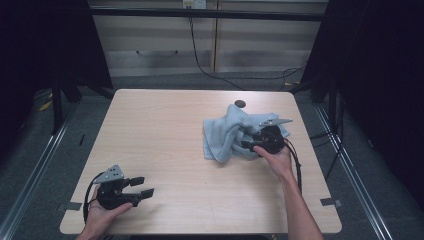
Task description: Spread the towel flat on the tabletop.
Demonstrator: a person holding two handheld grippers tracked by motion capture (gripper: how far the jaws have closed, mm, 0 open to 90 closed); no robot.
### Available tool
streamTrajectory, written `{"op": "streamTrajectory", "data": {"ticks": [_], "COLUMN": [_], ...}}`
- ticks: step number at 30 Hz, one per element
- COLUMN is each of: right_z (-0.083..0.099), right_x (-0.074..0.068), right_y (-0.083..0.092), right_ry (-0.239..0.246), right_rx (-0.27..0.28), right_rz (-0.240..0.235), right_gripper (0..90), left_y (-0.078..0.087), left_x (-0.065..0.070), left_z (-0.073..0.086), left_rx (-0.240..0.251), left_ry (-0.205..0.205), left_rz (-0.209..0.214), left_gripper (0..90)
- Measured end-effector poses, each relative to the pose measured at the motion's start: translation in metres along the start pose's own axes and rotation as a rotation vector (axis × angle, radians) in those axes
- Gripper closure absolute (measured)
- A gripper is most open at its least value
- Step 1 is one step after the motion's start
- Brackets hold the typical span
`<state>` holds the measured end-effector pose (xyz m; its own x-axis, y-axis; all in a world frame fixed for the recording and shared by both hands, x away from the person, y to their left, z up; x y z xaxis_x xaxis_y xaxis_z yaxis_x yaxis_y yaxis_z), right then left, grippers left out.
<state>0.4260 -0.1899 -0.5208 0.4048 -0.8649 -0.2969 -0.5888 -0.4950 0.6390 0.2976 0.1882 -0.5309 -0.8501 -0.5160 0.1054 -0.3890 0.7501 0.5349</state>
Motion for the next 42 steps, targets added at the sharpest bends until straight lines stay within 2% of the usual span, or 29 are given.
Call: {"op": "streamTrajectory", "data": {"ticks": [1, 5, 9, 11, 12, 14, 17, 24, 29, 31, 32, 40, 42], "right_z": [0.002, 0.017, 0.027, 0.03, 0.03, 0.033, 0.037, 0.052, 0.063, 0.07, 0.07, 0.086, 0.091], "right_x": [0.002, 0.005, 0.004, 0.002, 0.002, 0.0, -0.008, -0.038, -0.065, -0.08, -0.08, -0.114, -0.123], "right_y": [-0.003, -0.019, -0.028, -0.028, -0.028, -0.026, -0.025, -0.023, -0.022, -0.021, -0.021, -0.018, -0.017], "right_ry": [-0.011, 0.008, -0.003, -0.021, -0.021, -0.021, -0.027, -0.011, -0.006, 0.004, 0.004, 0.011, 0.013], "right_rx": [-0.009, -0.065, -0.052, -0.033, -0.033, -0.025, -0.017, -0.016, -0.006, -0.006, -0.006, -0.018, -0.02], "right_rz": [-0.003, 0.023, 0.062, 0.057, 0.057, 0.065, 0.041, -0.024, -0.072, -0.088, -0.088, -0.133, -0.139], "right_gripper": [39.5, 39.0, 49.4, 57.7, 57.7, 63.4, 67.5, 69.9, 70.5, 70.5, 70.5, 70.9, 71.0], "left_y": [0.001, 0.001, 0.002, 0.001, 0.001, 0.0, -0.001, -0.003, -0.005, -0.006, -0.007, -0.024, -0.027], "left_x": [0.0, 0.0, 0.001, 0.001, 0.002, 0.002, 0.002, 0.005, 0.009, 0.011, 0.013, 0.04, 0.045], "left_z": [0.001, 0.001, 0.001, 0.001, 0.001, 0.001, 0.001, 0.0, -0.001, -0.002, -0.003, -0.012, -0.013], "left_rx": [-0.003, 0.0, 0.0, 0.0, -0.002, -0.002, -0.009, -0.01, -0.01, -0.01, -0.011, -0.029, -0.028], "left_ry": [-0.002, 0.003, 0.002, 0.0, 0.001, 0.002, -0.001, -0.009, -0.013, -0.018, -0.017, -0.076, -0.079], "left_rz": [-0.001, -0.002, -0.005, -0.003, -0.003, -0.002, -0.004, -0.001, 0.01, 0.015, 0.015, 0.081, 0.096], "left_gripper": [35.2, 35.0, 35.0, 35.0, 35.0, 34.9, 34.9, 34.9, 34.9, 34.9, 34.9, 35.1, 35.1]}}
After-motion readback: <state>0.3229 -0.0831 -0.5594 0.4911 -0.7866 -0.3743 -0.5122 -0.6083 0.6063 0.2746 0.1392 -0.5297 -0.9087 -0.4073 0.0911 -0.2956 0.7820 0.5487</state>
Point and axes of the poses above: each handheld gripper's, and its own axes: y roughly backward along the jaws, z roughly out of its underside, x roughly to its right, the point moved 9 cm from there along -y, roughly forward along the jaws, and after that the axes turned 11 degrees about -y, right-handed, at the moved point
